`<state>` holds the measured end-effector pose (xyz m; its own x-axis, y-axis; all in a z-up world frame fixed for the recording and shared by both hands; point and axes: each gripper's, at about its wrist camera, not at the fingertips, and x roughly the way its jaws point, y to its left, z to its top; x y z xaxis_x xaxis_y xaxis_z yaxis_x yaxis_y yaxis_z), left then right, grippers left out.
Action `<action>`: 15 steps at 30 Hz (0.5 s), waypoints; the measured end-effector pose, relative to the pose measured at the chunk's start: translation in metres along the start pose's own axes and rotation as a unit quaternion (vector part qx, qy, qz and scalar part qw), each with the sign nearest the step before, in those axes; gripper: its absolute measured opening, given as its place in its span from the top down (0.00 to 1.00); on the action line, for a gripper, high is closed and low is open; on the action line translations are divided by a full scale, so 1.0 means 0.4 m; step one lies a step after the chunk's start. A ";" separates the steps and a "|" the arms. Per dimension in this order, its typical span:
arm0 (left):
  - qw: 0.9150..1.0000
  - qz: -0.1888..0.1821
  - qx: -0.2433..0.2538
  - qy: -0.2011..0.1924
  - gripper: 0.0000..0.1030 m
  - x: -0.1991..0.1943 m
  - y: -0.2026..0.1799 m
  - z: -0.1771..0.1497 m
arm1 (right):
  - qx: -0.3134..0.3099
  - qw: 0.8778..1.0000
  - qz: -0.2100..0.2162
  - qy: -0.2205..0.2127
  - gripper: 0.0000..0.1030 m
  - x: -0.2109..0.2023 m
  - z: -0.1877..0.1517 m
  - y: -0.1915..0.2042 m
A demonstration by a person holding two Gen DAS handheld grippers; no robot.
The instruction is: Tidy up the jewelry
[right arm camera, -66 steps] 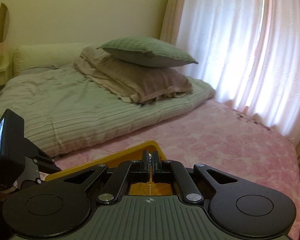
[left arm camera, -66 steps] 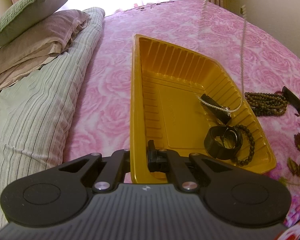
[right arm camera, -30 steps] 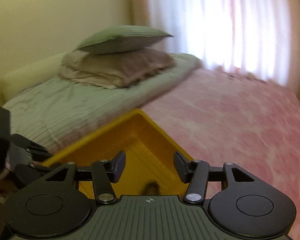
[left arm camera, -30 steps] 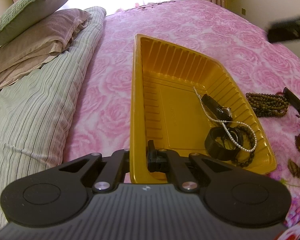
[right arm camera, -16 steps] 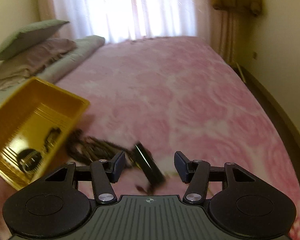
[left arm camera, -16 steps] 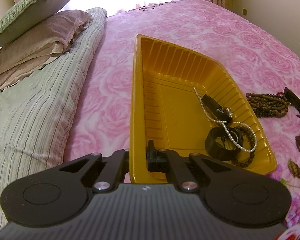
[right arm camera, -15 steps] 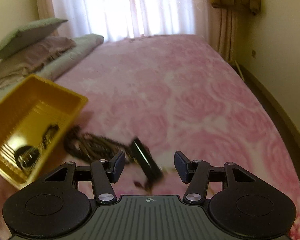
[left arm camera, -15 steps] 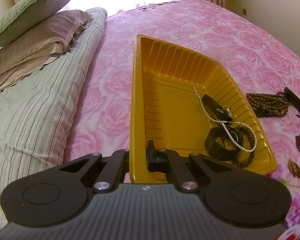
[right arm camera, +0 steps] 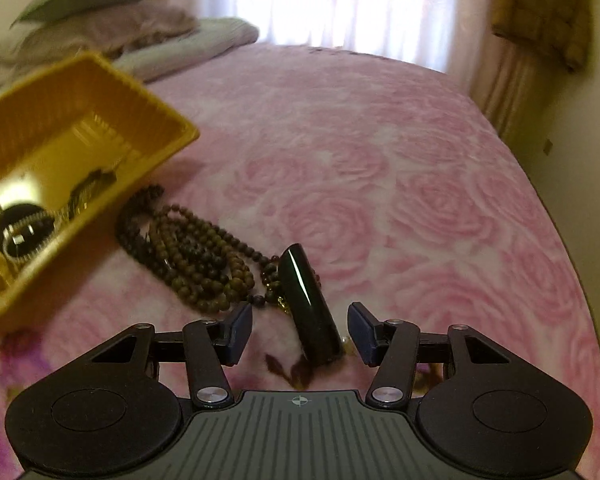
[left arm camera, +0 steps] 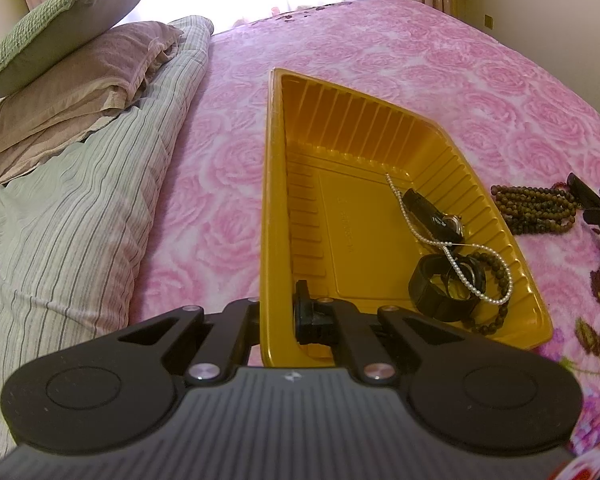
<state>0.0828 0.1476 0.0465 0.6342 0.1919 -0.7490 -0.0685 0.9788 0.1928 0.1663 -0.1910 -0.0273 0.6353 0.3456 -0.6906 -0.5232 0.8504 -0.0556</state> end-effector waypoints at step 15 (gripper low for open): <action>1.000 0.003 0.001 0.001 0.97 0.000 -0.002 0.001 | 0.117 0.993 -0.011 -0.017 0.78 -0.092 -0.032 -0.055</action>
<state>0.0831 0.1468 0.0465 0.6323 0.1969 -0.7493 -0.0706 0.9778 0.1974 0.1472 -0.2274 -0.0098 0.6663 0.3353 -0.6660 -0.3646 0.9256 0.1012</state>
